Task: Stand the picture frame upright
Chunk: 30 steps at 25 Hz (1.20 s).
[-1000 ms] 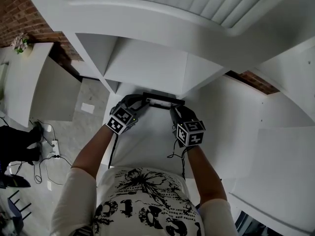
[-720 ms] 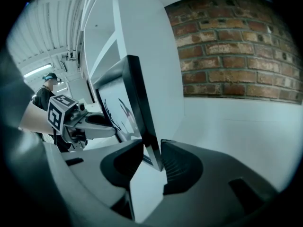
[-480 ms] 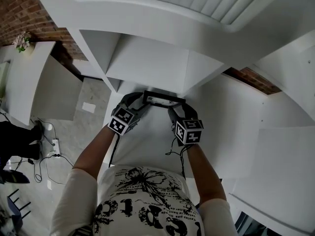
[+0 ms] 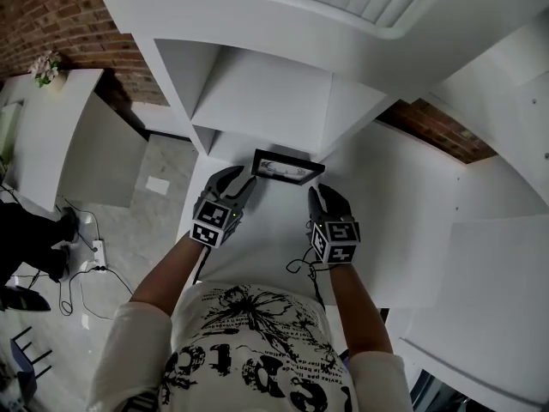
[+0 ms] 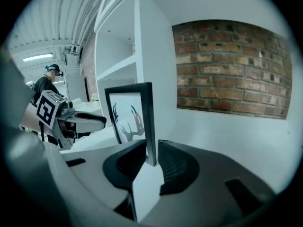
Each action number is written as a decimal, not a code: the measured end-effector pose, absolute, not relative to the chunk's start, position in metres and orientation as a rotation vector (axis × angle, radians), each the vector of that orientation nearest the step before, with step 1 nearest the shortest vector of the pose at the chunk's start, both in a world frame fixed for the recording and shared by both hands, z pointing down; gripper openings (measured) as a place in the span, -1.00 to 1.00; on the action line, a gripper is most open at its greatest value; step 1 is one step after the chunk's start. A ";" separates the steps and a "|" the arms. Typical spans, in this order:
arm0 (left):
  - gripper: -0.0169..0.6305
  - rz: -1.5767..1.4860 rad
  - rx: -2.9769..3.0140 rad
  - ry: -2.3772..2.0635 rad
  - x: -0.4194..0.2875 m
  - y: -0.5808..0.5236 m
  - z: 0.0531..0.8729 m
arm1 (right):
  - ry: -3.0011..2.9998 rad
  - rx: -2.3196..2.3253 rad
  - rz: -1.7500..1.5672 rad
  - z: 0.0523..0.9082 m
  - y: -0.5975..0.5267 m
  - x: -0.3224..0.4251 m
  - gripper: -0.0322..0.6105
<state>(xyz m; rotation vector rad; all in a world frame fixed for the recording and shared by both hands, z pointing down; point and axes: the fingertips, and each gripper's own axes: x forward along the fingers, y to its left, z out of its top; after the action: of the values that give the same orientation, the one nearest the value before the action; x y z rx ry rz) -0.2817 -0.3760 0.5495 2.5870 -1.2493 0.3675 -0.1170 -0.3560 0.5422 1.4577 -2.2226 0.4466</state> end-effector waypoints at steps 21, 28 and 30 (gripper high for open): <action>-0.93 0.275 2.726 -1.306 -0.284 -0.279 0.451 | -2.412 1.487 0.103 0.449 -0.261 -0.138 -0.89; -0.93 0.147 2.728 -1.267 -0.283 -0.265 0.421 | -2.457 1.488 0.101 0.435 -0.246 -0.142 -0.89; -0.93 0.142 2.737 -1.250 -0.280 -0.260 0.417 | -2.462 1.485 0.099 0.434 -0.244 -0.142 -0.89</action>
<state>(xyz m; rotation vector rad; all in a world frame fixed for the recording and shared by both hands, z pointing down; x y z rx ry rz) -0.2798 -0.2605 0.4173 2.7367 -1.2502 0.1424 -0.1417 -0.2440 0.4335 1.4852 -2.4622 0.0995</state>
